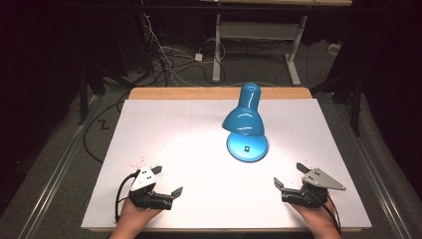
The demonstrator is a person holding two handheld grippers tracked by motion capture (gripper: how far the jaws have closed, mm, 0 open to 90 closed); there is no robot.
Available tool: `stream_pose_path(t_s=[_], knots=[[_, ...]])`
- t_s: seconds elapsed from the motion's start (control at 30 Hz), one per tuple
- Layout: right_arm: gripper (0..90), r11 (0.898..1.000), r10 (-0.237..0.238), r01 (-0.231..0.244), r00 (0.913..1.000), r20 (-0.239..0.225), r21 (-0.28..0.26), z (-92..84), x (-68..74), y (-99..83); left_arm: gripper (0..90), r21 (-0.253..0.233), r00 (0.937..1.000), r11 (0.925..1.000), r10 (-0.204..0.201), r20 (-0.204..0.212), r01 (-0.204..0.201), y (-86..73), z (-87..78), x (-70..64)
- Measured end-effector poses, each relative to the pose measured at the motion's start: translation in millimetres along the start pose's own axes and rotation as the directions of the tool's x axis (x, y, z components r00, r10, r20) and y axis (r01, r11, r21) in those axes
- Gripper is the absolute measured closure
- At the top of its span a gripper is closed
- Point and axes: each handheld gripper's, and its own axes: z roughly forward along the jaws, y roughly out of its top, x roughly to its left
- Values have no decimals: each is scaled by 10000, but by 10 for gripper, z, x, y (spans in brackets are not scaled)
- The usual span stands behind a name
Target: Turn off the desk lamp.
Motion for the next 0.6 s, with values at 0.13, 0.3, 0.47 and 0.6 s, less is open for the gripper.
stream_pose_path(t_s=[0.13,0.3,0.47,0.6], knots=[[129,10000,41,-41,10000,39,49,-6,-19,-9,0,-20,10000,10000,-4,-23,4,2,-6,3],[169,9998,32,-33,10000,3,220,-3,-23,-17,0,-4,10000,10000,17,-39,-17,2,-3,5],[221,9996,66,-61,9998,-167,285,0,-22,-15,0,16,10000,10000,2,-38,-2,0,0,10],[268,9995,93,-86,9997,-247,314,0,-21,-17,0,38,10000,10000,6,-10,-6,0,3,11]])
